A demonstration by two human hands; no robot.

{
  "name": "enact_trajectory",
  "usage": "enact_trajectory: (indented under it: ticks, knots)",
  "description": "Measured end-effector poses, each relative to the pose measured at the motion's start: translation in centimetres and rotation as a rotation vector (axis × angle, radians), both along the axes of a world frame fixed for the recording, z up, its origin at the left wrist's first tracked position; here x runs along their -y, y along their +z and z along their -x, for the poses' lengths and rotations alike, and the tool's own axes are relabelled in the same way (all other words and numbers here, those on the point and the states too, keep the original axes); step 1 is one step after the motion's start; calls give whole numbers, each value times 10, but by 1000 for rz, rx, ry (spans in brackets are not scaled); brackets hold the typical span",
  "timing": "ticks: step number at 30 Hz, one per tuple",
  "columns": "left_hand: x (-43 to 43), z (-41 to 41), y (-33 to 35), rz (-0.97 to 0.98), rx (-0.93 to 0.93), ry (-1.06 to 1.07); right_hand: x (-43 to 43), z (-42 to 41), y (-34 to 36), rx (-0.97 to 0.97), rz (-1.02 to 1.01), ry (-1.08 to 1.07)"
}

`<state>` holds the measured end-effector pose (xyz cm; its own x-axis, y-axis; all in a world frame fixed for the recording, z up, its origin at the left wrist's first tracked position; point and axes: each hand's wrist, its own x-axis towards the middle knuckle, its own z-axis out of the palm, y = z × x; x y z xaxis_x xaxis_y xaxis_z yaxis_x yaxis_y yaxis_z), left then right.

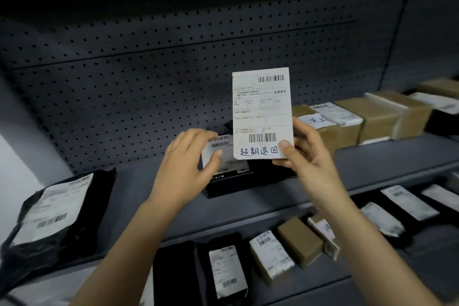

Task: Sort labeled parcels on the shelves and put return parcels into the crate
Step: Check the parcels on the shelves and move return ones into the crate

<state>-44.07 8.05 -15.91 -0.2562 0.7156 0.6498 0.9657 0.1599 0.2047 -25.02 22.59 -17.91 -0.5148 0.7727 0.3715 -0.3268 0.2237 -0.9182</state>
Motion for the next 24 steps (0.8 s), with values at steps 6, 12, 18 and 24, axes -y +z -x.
enact_trajectory:
  ticks: [6,12,18,24]
  knots:
    - [-13,-20,0,-26,-73,-282,48,-52,0,-2,-18,-278]
    - [-14,-70,-22,0,-103,-587,125,-119,-24,76,46,-564]
    - [-5,-151,-69,55,-38,-845,192,-194,-54,107,130,-851]
    - [-1,-236,-108,152,10,-1009,237,-264,-86,97,246,-1070]
